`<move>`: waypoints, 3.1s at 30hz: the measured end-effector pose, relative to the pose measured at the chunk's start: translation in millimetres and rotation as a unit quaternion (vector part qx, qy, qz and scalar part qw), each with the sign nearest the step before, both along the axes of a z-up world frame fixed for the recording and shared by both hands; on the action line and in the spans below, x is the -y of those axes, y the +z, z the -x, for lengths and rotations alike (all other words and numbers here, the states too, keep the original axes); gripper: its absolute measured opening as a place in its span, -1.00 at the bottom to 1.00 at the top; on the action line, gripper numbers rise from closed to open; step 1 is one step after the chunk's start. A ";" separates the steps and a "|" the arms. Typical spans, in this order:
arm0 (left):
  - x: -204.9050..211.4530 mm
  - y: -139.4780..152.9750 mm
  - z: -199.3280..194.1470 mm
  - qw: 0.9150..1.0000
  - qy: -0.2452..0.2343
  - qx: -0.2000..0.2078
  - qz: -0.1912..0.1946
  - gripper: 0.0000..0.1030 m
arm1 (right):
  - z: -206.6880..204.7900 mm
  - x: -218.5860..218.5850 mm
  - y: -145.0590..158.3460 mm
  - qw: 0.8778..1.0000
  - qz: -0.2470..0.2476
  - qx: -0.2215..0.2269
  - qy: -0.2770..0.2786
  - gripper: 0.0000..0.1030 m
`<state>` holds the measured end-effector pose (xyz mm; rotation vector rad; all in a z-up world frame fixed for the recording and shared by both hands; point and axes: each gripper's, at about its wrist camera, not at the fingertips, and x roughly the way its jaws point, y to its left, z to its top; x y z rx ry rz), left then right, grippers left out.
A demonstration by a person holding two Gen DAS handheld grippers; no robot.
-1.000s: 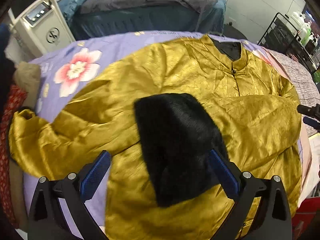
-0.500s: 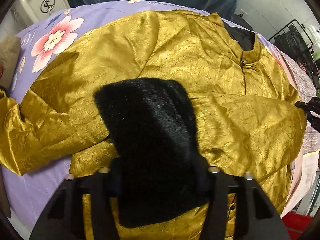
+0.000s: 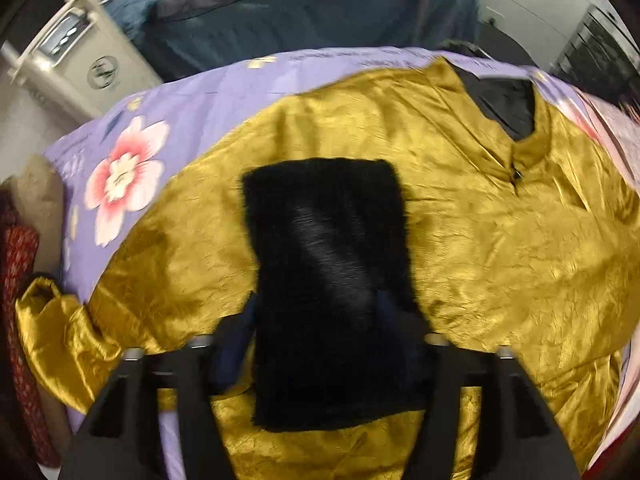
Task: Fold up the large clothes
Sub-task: 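Grasp the other black cuff with the left tool and lift the sleeve, then fold the held sleeve across the jacket front with the left tool, releasing it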
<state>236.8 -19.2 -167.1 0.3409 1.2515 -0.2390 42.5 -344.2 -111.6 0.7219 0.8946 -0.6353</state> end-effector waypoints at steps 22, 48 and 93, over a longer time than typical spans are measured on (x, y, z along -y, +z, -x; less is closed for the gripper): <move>16.4 -59.5 39.8 0.995 -0.054 -0.079 -0.030 0.90 | -69.6 -150.5 -117.4 0.933 0.012 -0.198 0.299 0.89; -192.8 47.3 60.3 0.977 0.174 0.071 0.096 0.87 | -23.8 -178.5 -76.4 0.964 -0.006 -0.111 0.242 0.89; 21.9 77.0 116.8 0.948 -0.246 0.141 0.146 0.81 | 68.7 -196.0 -18.5 0.991 -0.007 -0.063 0.120 0.89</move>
